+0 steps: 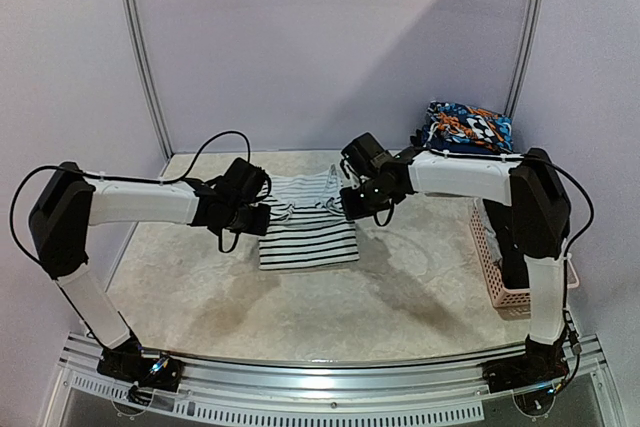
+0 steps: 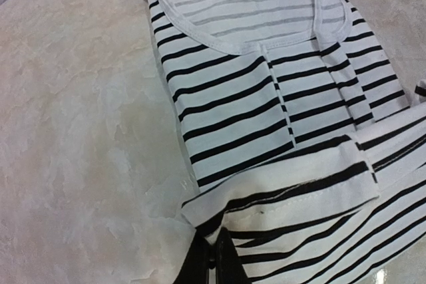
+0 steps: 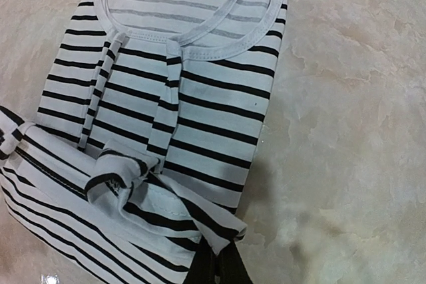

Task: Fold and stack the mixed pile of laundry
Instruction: Fold the rectangle-folded tank top at the center of the board.

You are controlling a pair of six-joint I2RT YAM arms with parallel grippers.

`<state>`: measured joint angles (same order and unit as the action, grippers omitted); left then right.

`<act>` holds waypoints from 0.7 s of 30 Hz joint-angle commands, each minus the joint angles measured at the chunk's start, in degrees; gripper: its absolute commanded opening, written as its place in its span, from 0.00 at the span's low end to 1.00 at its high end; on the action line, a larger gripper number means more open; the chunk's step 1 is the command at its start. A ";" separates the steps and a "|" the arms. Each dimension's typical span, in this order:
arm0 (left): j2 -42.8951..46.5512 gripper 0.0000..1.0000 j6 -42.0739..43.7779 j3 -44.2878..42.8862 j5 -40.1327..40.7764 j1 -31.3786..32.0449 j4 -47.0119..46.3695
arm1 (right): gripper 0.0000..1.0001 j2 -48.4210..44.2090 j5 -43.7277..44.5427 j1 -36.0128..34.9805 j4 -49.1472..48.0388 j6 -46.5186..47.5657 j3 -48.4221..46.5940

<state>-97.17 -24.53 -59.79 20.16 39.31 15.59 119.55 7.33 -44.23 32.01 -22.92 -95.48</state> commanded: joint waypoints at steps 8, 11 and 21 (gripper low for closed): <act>-5.95 0.00 1.58 -2.96 0.11 -3.54 -1.95 | 0.00 6.44 -2.19 2.88 0.17 1.21 -5.11; -7.27 0.00 1.81 -3.55 -0.42 -4.15 -2.35 | 0.00 7.60 -2.68 3.46 -0.09 1.18 -6.07; -10.61 0.00 2.01 -5.06 -1.44 -5.19 -2.82 | 0.00 11.52 -3.55 4.06 0.65 1.28 -9.06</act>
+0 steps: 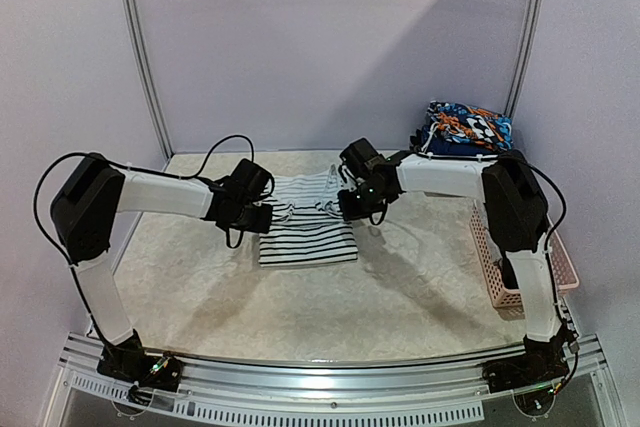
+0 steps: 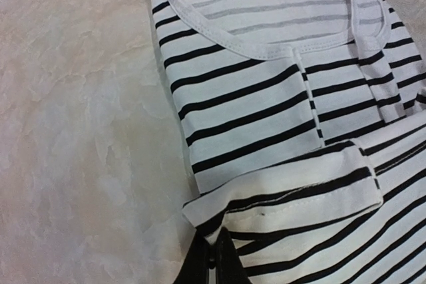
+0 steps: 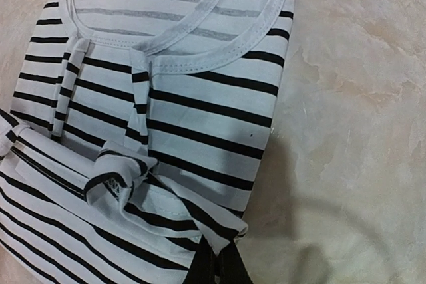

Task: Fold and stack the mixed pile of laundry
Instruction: Fold the rectangle-folded tank top at the center of the board.

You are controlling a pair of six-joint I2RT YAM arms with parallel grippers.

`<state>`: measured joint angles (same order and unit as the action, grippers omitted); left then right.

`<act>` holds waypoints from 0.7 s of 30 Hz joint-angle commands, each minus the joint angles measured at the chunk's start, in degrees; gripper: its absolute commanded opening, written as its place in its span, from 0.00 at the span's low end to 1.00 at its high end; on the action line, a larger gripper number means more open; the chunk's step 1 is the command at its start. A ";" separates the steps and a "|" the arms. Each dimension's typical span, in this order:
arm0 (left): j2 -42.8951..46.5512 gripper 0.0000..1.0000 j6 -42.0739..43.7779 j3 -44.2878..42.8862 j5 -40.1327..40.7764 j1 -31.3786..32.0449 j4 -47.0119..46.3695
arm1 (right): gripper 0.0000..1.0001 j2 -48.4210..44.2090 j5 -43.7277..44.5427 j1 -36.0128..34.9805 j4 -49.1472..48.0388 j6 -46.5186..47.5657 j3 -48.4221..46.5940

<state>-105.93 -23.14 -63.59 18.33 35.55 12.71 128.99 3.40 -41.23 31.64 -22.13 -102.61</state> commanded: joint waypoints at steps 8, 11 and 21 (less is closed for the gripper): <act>-3.98 0.05 0.48 -2.38 0.09 -2.10 -0.76 | 0.17 3.49 -0.31 1.94 1.10 0.59 -4.19; -4.45 0.13 0.67 -3.46 -0.10 -2.60 -0.95 | 0.35 3.63 -1.21 2.74 0.24 0.60 -5.05; 3.05 0.51 1.99 -2.65 -1.70 -2.67 -2.22 | 0.51 -1.76 -2.16 4.25 -2.73 1.83 -2.90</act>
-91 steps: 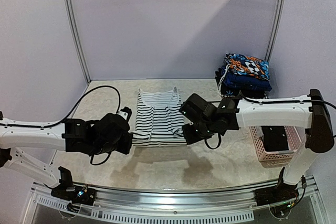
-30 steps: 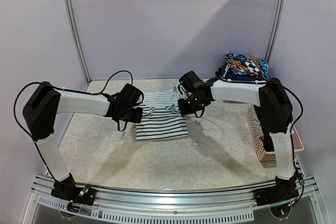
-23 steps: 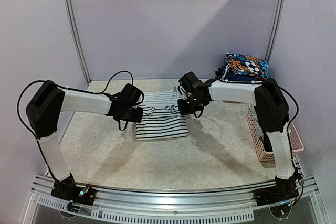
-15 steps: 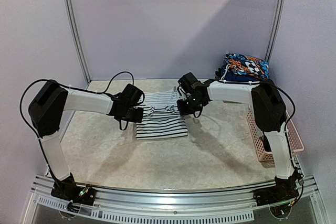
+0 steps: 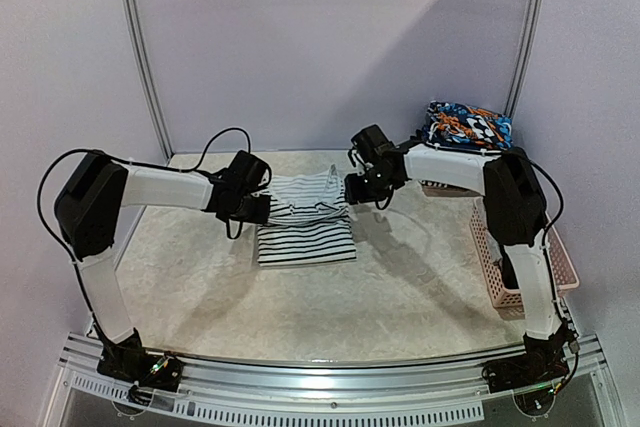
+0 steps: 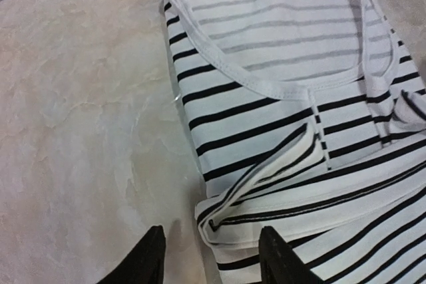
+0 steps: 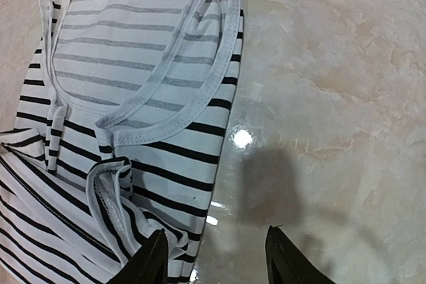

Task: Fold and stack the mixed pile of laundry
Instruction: Fold the rectangle-folded tank top at the center of the board, then adjust the 2/3-rectangle-folded tank top at the center of the board.

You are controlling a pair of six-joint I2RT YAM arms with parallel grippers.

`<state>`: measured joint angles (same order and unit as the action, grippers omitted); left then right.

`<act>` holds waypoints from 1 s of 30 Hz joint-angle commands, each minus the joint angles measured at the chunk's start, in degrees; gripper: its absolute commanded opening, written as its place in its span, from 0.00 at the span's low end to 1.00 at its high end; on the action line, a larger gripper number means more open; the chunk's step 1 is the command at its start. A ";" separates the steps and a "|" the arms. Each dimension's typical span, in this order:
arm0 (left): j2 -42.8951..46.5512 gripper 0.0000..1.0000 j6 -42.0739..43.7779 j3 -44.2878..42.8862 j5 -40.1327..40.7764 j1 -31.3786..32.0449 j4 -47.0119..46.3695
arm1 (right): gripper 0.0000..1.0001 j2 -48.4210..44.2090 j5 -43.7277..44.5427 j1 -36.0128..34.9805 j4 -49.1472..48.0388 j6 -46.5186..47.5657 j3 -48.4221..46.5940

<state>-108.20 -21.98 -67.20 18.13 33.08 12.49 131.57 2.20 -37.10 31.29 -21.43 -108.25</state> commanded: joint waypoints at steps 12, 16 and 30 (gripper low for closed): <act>14.43 0.37 0.07 10.85 -7.92 3.94 -5.11 | 0.37 -15.51 -12.76 -4.42 -10.94 5.56 18.23; 13.69 0.31 0.20 11.64 -10.52 5.54 -6.88 | 0.28 -12.06 -16.05 -6.26 -12.43 4.47 17.27; 7.83 0.24 -0.77 11.73 -16.02 8.02 -10.77 | 0.20 0.47 -15.94 -7.24 -9.78 -1.63 7.81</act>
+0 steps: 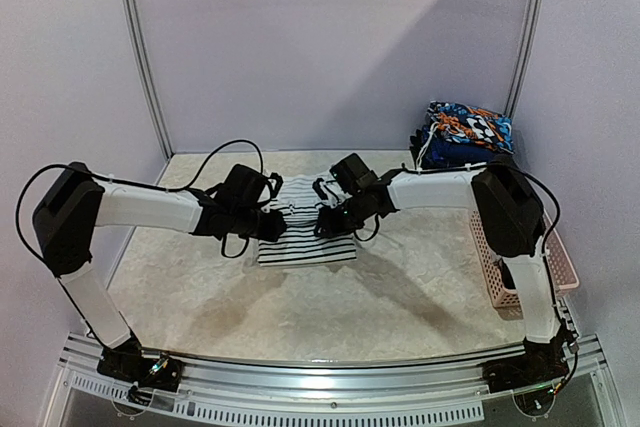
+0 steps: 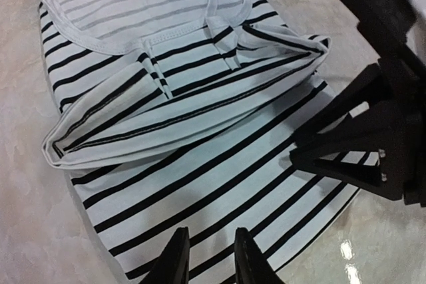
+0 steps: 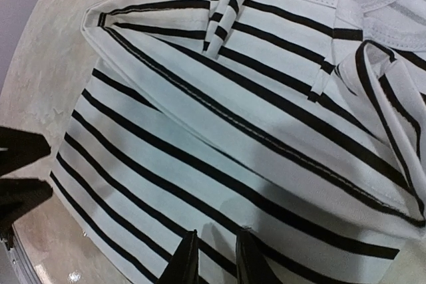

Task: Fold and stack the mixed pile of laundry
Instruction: Adjust the 2/3-rectangle-folded tank top at the center of the board.

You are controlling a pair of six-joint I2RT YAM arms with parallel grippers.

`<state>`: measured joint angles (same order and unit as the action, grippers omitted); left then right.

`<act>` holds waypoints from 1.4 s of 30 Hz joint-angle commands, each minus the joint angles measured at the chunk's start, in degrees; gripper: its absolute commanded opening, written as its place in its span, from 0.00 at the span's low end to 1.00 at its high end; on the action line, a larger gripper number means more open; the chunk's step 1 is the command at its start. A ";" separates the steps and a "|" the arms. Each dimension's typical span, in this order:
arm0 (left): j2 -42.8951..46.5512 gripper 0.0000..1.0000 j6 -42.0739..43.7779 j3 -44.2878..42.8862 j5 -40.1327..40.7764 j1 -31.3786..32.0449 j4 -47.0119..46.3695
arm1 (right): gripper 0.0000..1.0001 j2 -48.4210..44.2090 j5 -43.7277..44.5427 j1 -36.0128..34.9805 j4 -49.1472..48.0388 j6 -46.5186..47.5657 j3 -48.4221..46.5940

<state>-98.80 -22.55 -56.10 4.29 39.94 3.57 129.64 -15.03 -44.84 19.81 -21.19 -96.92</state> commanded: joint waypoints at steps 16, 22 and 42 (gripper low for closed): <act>-2.93 0.22 -1.11 3.50 -2.38 3.45 -2.58 | 0.21 12.45 -0.14 5.03 8.70 -2.11 -19.31; -2.07 0.21 -1.42 4.36 -1.83 4.21 -2.42 | 0.22 14.55 -2.51 7.25 10.40 -2.37 -25.17; 2.87 0.23 1.25 5.29 7.09 4.44 0.43 | 0.25 -14.06 -6.23 9.65 -0.29 -0.63 8.63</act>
<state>-96.05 -22.46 -49.78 9.19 43.92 3.01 119.02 -17.37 -34.85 23.62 -21.32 -93.78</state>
